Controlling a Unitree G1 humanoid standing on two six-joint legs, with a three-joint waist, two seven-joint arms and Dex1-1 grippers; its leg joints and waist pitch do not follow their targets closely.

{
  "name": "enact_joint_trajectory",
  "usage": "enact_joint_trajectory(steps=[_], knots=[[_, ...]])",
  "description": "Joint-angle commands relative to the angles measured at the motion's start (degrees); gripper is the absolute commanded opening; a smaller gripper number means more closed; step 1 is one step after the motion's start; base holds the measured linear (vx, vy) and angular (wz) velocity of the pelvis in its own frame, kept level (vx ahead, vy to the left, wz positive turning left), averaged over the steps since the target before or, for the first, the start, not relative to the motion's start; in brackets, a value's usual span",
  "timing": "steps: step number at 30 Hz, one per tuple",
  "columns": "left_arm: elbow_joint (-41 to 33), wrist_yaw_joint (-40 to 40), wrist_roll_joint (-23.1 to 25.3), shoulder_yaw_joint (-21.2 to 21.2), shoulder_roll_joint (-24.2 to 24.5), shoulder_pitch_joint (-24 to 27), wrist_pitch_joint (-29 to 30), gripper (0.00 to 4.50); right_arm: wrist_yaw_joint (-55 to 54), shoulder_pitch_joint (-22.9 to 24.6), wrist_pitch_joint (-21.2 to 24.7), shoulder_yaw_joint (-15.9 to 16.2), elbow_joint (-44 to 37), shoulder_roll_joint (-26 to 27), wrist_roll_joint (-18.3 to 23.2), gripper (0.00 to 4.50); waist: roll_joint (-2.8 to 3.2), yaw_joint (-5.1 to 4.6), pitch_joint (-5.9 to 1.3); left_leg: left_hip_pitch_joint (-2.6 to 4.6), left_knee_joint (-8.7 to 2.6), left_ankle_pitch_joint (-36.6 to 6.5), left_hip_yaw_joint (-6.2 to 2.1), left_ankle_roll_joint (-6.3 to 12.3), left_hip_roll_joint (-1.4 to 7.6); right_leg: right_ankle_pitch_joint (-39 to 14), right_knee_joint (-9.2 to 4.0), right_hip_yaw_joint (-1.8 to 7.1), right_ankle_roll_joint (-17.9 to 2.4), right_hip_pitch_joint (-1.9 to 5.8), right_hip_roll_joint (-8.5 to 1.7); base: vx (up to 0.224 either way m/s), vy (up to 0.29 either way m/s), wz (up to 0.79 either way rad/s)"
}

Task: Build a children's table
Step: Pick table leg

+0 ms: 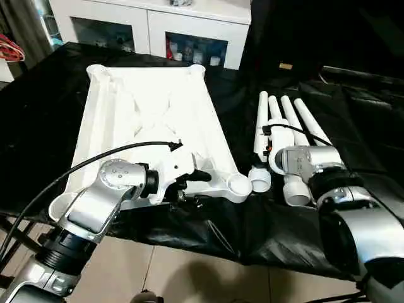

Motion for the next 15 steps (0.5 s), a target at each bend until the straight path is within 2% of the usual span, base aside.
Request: enact_joint_trajectory(steps=[1, 2, 4, 7, 10, 11, 12, 15], knots=[[-1.5, 0.5, 0.3, 0.1, 0.0, -0.2, 0.5, 2.8, -0.4, -1.1, -0.6, -0.3, 1.3, -0.7, -0.1, 3.44, 0.17, -0.04, -4.39, 1.03, -3.57, -2.7, -1.86, -0.55, 4.3, -1.0, -3.04, 3.76, -13.4, 2.95, -5.94, 0.0, 0.0, 0.0], [-1.5, 0.6, 0.3, 0.1, 0.1, -0.3, 0.5, 2.8, -0.4, -1.3, -0.9, -0.6, 1.7, -0.7, -0.1, 3.21, 0.15, -0.03, -4.39, 1.01, -3.55, -2.6, -1.85, -0.41, 4.26, -0.9, -3.02, 3.76, -13.4, 2.94, -5.9, 0.0, 0.0, 0.0], [-1.5, 0.9, 0.2, 0.2, 0.1, -0.4, 0.7, 2.8, -0.7, -1.5, -1.0, -1.7, 2.5, -0.6, 0.6, 3.16, 0.14, -0.01, -4.32, 0.96, -3.55, -3.0, -1.86, -0.42, 4.25, -1.5, -3.11, 3.79, -13.3, 2.93, -5.94, 0.0, 0.0, 0.0], [-1.4, 1.4, 0.5, 0.3, 0.2, -0.6, 0.4, 2.8, -0.9, -1.9, -1.5, -2.9, 3.6, -0.6, 1.1, 2.8, 0.36, 0.0, -4.33, 1.04, -3.6, -3.5, -1.91, -0.74, 4.31, -2.2, -3.13, 3.72, -13.1, 2.83, -5.9, 0.0, 0.0, 0.0], [-1.2, 1.5, 0.6, 0.3, 0.1, -0.8, 0.0, 2.8, -1.2, -1.8, -1.6, -3.8, 3.7, -0.8, 1.7, 2.72, 0.38, 0.0, -4.39, 1.07, -3.58, -3.6, -1.88, -0.89, 4.26, -1.5, -3.1, 3.77, -13.2, 2.89, -5.87, 0.0, 0.0, 0.0], [-0.9, 1.8, 0.6, 0.5, -0.1, -1.2, 0.0, 3.07, -1.4, -1.7, -1.5, -4.7, 3.5, -1.1, 2.4, 2.48, 0.64, 0.03, -4.42, 1.07, -3.57, -3.5, -1.92, -0.91, 4.27, -1.0, -3.03, 3.72, -13.4, 2.88, -5.86, 0.0, 0.0, 0.0], [-0.9, 1.8, 0.6, 0.5, -0.2, -1.2, 0.0, 3.14, -1.5, -1.6, -1.5, -4.8, 3.5, -1.1, 2.5, 2.44, 0.55, -0.01, -4.44, 1.05, -3.57, -3.5, -1.91, -0.92, 4.29, -0.8, -3.02, 3.73, -13.4, 2.91, -5.82, 0.0, 0.0, 0.0], [-0.9, 1.8, -0.2, 0.8, -0.6, -1.6, 1.2, 3.14, -2.0, -1.3, -1.3, -6.5, 3.1, -1.4, 3.8, 2.31, 0.52, 0.06, -4.46, 1.1, -3.56, -3.6, -1.9, -1.0, 4.24, -0.4, -2.99, 3.71, -13.6, 2.93, -5.8, 0.0, 0.0, 0.0]])
